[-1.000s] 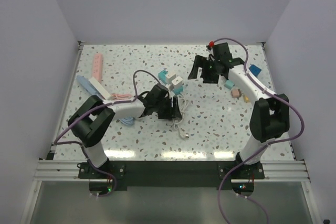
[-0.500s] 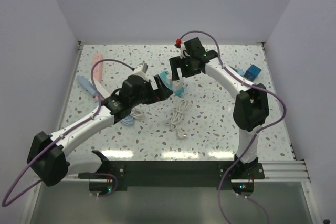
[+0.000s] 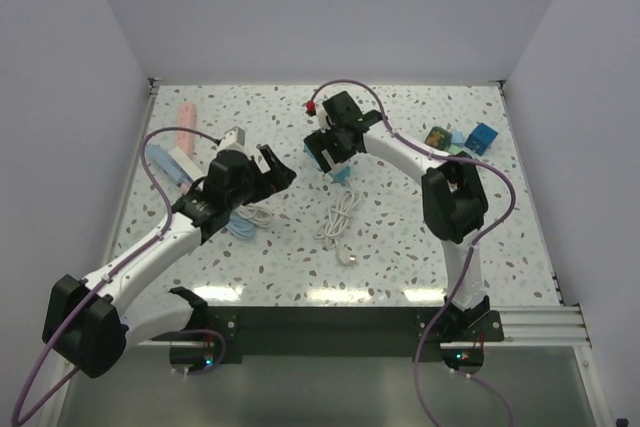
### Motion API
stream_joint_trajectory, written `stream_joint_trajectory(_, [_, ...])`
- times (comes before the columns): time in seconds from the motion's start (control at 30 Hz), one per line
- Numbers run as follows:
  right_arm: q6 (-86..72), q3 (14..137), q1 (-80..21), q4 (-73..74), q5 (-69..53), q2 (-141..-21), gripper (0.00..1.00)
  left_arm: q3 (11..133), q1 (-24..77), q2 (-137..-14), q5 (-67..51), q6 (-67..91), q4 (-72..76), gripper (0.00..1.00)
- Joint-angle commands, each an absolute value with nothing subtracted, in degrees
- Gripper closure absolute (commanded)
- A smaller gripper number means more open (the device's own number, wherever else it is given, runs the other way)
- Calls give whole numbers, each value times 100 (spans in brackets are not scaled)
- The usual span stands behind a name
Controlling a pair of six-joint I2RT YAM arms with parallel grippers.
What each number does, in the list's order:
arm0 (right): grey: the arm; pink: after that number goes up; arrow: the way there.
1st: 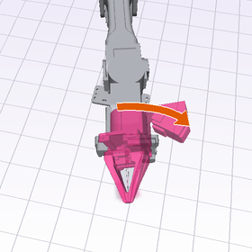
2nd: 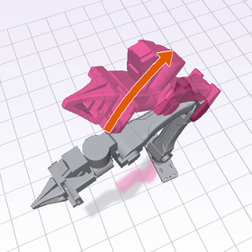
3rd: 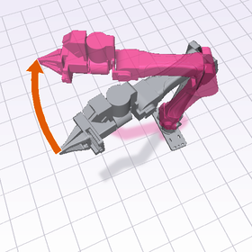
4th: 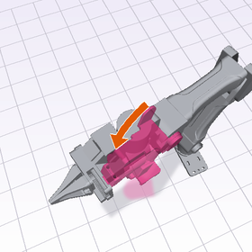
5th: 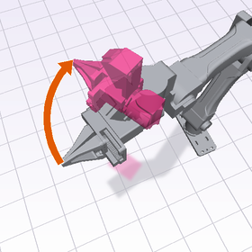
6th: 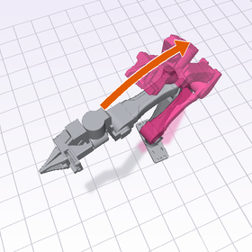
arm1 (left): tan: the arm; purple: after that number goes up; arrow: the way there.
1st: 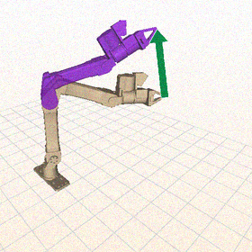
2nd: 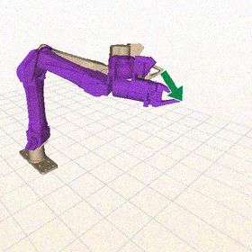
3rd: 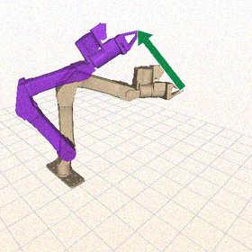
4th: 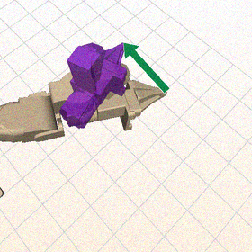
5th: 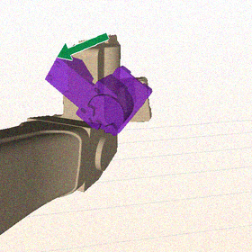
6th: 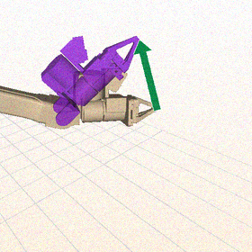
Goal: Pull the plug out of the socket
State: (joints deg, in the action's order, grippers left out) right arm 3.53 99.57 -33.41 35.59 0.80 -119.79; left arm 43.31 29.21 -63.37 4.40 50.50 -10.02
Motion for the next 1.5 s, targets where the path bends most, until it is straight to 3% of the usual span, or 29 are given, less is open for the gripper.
stream_joint_trajectory(0.0, [606,10159,-3340,3321,159,-12207,9,4175,2874,-6310,492,5177,-906,0])
stream_joint_trajectory(0.17, [414,10336,-3340,3506,53,-12472,16,4078,2865,-6442,440,5142,-782,0])
stream_joint_trajectory(0.27, [334,10275,-3340,3568,62,-12455,28,4034,2848,-6530,422,5115,-730,0])
stream_joint_trajectory(0.4, [-174,10012,-3331,3665,70,-12200,57,3929,2795,-6600,378,5089,-581,0])
stream_joint_trajectory(0.43, [-263,9802,-3331,3630,70,-12104,68,3911,2786,-6627,361,5071,-545,0])
stream_joint_trajectory(0.53, [-606,9431,-3314,3445,-148,-11664,83,3902,2742,-6767,299,5028,-370,0])
stream_joint_trajectory(0.87, [-2352,7894,-3261,2358,-1564,-10126,100,4560,2584,-8155,-536,5062,790,0])
stream_joint_trajectory(1.27, [-3357,6338,-3270,1108,-1899,-9212,100,5387,2593,-9825,-1011,5722,1477,0])
stream_joint_trajectory(1.47, [-3463,6161,-3269,651,-2030,-9018,100,5712,2628,-10203,-1134,5695,1152,0])
